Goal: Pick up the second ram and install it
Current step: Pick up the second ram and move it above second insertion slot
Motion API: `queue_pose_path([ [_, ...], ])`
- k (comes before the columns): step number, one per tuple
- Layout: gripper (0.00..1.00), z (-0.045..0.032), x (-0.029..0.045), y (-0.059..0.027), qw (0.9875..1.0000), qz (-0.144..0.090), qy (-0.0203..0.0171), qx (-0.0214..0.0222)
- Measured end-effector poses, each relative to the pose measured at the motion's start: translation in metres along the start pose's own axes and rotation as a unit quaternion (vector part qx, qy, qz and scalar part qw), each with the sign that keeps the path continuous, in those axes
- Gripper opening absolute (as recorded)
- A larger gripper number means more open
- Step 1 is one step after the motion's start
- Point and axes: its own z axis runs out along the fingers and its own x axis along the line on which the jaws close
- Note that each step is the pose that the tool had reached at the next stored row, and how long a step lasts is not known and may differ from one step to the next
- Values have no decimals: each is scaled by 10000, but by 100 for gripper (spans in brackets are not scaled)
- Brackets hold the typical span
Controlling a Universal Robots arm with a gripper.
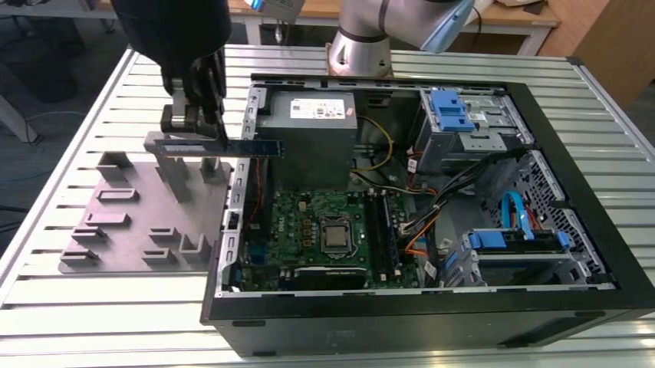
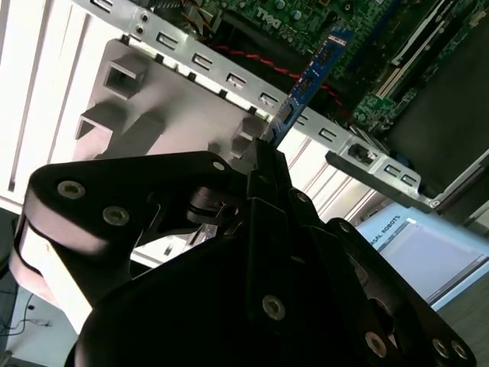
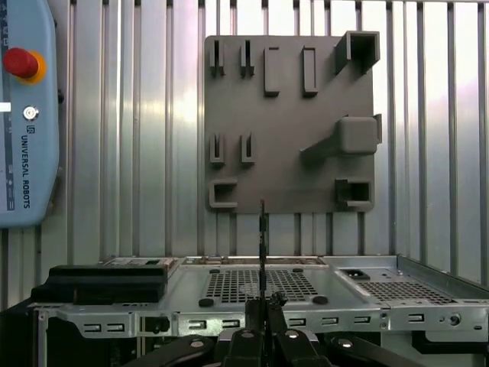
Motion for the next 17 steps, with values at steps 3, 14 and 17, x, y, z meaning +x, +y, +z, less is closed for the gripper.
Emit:
queue_pose_path([
  [3,11,-1,-1,-67,10000,0,0,-1],
  [14,11,-2,-7,-334,10000,0,0,-6],
  [17,11,-3,-9,-408,10000,1,0,-8],
])
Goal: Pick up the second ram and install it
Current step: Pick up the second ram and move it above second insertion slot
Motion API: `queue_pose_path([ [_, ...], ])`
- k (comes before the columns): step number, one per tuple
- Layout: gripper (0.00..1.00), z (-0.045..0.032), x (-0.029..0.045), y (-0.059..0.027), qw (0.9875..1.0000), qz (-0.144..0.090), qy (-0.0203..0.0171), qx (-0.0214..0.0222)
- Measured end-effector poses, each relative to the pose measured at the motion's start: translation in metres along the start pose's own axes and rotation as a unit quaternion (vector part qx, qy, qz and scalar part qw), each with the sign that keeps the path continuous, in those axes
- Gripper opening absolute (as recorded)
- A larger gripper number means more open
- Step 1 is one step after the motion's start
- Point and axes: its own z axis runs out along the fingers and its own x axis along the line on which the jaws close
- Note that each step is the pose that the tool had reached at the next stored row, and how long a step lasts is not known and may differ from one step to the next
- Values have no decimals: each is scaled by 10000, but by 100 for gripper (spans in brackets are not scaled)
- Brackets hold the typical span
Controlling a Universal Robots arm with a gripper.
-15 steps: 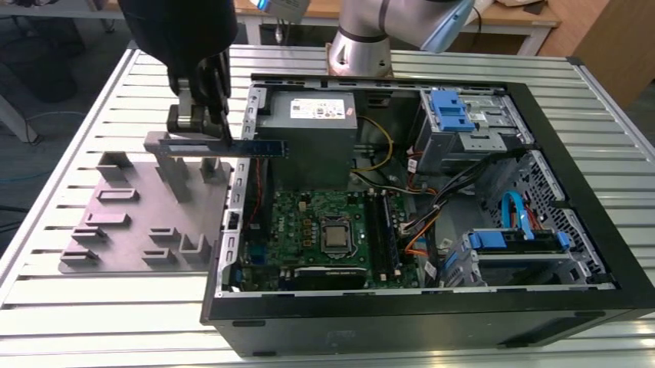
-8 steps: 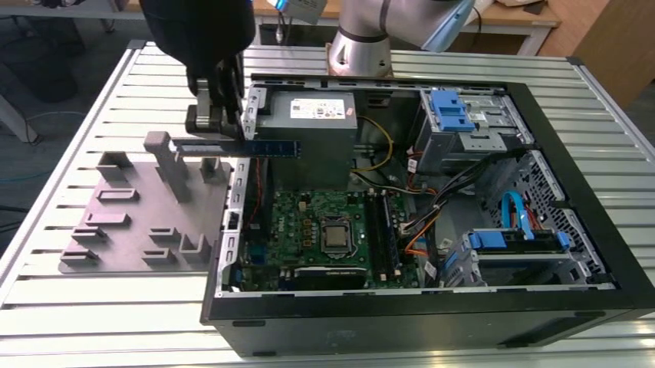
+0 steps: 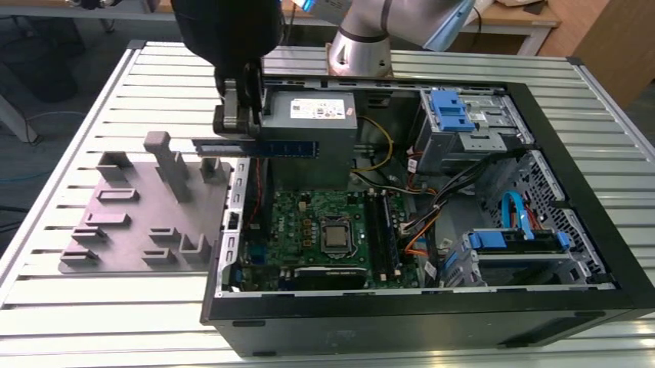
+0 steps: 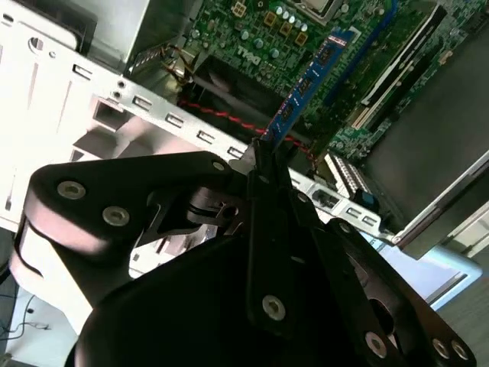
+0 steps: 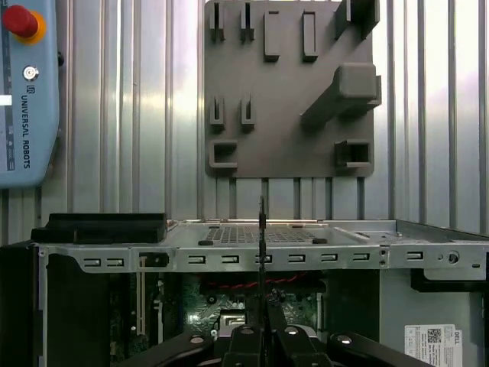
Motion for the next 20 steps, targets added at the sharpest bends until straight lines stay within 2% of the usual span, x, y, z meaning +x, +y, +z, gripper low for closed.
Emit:
queue_pose_path([
  [20,11,-2,-9,-444,10000,0,0,-11],
])
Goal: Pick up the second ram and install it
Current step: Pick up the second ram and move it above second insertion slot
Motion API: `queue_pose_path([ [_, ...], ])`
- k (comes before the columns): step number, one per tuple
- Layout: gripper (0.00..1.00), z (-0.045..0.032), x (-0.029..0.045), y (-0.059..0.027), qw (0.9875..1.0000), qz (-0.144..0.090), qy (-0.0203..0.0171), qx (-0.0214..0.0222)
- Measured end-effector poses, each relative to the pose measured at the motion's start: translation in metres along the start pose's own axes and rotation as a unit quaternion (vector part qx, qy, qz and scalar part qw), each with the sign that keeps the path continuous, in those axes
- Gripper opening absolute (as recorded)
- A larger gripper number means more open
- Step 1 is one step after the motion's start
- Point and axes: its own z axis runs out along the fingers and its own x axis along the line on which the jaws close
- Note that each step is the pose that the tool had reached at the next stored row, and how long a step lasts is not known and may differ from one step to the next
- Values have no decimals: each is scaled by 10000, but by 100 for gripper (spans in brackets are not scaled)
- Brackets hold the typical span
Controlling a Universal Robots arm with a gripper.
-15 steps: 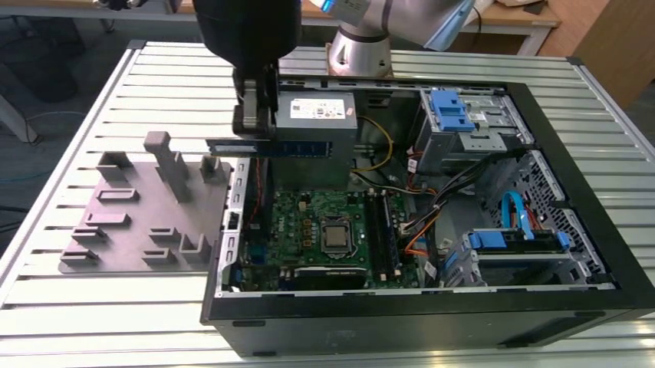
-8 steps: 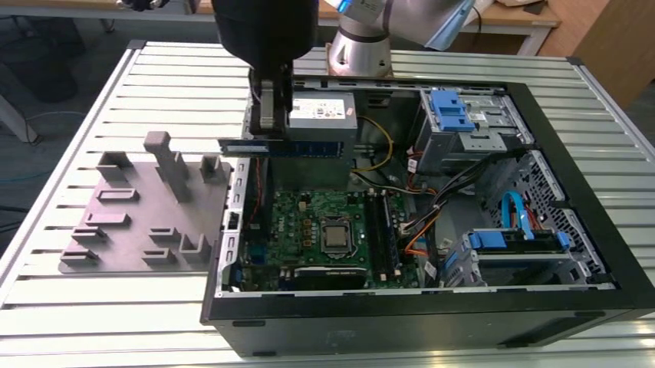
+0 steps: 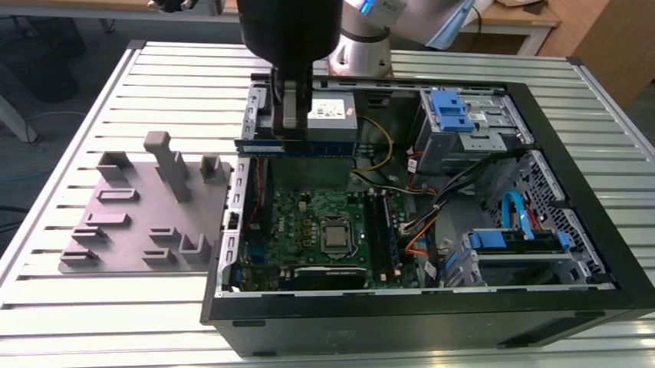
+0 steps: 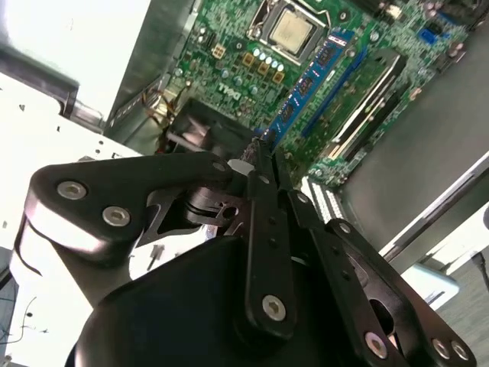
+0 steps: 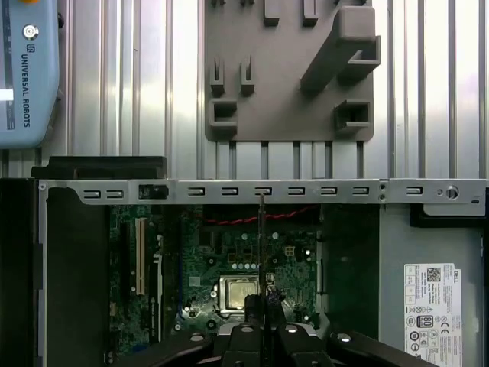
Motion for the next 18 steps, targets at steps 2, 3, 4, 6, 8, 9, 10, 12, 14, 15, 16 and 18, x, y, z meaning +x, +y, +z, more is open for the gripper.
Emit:
queue_pose_path([
  [2,11,0,-1,-51,10000,0,0,-1],
  [3,11,0,-2,-78,10000,0,0,-2],
  [4,11,0,-2,-107,10000,0,0,-3],
  [6,11,1,-3,-162,10000,0,0,-6],
  [8,11,2,-4,-203,10000,0,0,-7],
  [9,11,3,-5,-230,10000,0,0,-9],
  [10,11,4,-5,-268,10000,0,0,-11],
  [12,11,11,-6,-337,10000,1,0,-17],
  [14,11,48,-5,-375,10000,0,0,-24],
  [15,11,66,-5,-387,10000,0,0,-24],
  [16,11,84,-5,-400,10000,0,0,-24],
  [18,11,119,-4,-423,10000,0,0,-25],
])
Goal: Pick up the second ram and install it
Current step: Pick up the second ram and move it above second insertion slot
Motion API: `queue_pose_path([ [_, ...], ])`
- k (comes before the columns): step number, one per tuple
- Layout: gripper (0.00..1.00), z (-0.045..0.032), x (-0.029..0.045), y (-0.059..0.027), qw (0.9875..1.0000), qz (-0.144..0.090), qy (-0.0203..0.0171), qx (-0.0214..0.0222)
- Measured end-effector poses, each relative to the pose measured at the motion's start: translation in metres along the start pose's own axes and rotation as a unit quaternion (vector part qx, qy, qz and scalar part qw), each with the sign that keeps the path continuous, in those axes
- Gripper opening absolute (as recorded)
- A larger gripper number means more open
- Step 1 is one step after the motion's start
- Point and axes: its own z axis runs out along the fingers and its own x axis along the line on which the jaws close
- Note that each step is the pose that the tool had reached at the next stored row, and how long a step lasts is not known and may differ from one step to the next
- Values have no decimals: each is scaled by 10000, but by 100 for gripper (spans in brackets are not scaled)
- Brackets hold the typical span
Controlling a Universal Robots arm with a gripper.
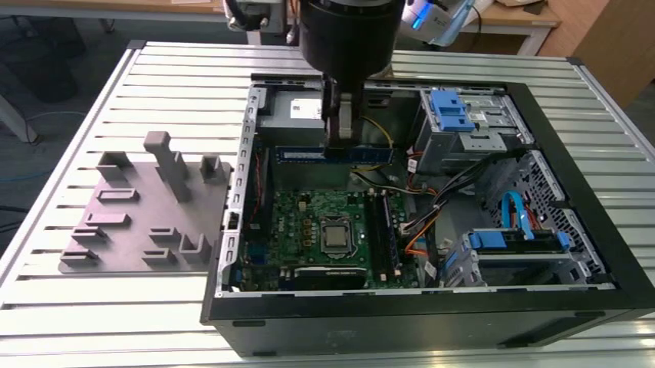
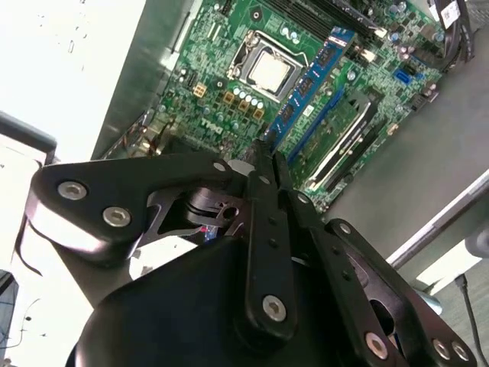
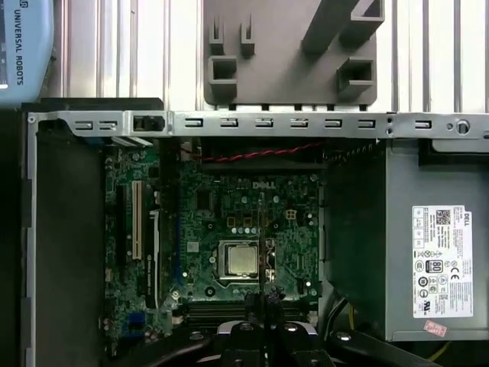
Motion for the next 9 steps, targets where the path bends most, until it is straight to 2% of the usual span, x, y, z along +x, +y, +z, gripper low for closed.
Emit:
queue_pose_path([
  [9,11,163,4,-19,10000,6,0,0],
])
